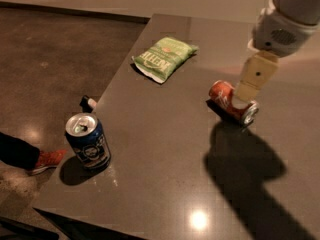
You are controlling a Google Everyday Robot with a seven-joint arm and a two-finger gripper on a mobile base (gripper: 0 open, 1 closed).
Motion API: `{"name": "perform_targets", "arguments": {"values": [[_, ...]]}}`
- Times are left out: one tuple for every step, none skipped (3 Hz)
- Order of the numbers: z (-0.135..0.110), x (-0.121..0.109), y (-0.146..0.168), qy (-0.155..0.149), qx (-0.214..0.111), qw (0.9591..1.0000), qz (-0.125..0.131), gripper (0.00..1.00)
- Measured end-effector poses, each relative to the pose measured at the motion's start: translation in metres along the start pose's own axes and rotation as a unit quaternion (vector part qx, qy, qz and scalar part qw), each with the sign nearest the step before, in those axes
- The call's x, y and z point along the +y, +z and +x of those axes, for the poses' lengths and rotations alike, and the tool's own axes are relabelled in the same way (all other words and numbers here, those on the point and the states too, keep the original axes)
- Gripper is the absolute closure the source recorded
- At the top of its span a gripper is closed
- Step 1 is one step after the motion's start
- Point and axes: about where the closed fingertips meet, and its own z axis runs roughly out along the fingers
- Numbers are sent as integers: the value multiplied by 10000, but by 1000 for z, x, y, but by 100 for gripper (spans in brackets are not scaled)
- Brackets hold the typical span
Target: Place coke can upright
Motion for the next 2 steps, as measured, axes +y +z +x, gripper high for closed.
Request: {"name": "perform_targets", "arguments": {"values": [[-15,-15,17,686,-2,9976,-58,0],[-13,-28,37,1503,53,9886,-25,0]]}}
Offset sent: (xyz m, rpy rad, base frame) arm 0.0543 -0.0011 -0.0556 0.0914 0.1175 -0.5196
